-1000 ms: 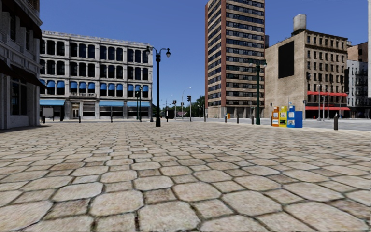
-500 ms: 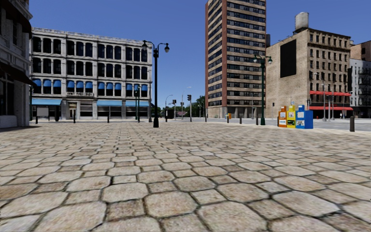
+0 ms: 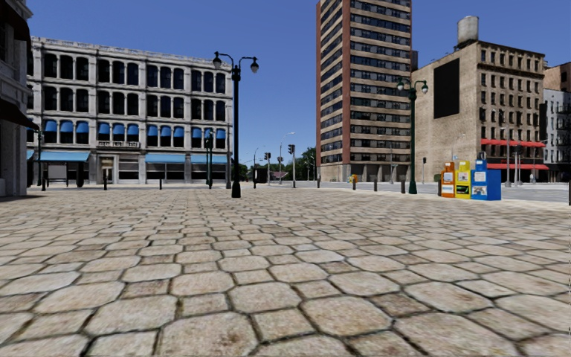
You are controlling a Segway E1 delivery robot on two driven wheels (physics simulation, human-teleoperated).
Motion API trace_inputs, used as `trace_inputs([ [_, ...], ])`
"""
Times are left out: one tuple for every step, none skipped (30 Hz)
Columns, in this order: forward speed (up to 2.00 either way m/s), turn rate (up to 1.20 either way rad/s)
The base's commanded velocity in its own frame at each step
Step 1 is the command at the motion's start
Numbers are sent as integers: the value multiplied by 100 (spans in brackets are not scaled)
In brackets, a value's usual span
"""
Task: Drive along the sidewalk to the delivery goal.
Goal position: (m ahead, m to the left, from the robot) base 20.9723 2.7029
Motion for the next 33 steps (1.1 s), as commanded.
trace_inputs([
  [200, 0],
  [200, 0],
  [200, 0],
  [200, 0],
  [200, 0],
  [200, 0],
  [200, 0],
  [200, 0],
  [200, 0],
  [200, 0],
  [200, 0],
  [200, 0],
  [200, 0],
  [200, 0],
  [200, 0],
  [200, 0],
  [200, 0],
  [200, 0],
  [200, 0],
  [200, 0],
  [200, 0],
  [200, 0],
  [200, 0],
  [200, 0],
  [200, 0],
  [200, 0],
  [200, 0],
  [200, 0],
  [200, 0],
  [200, 0],
  [200, 0],
  [200, 0],
  [200, 0],
])
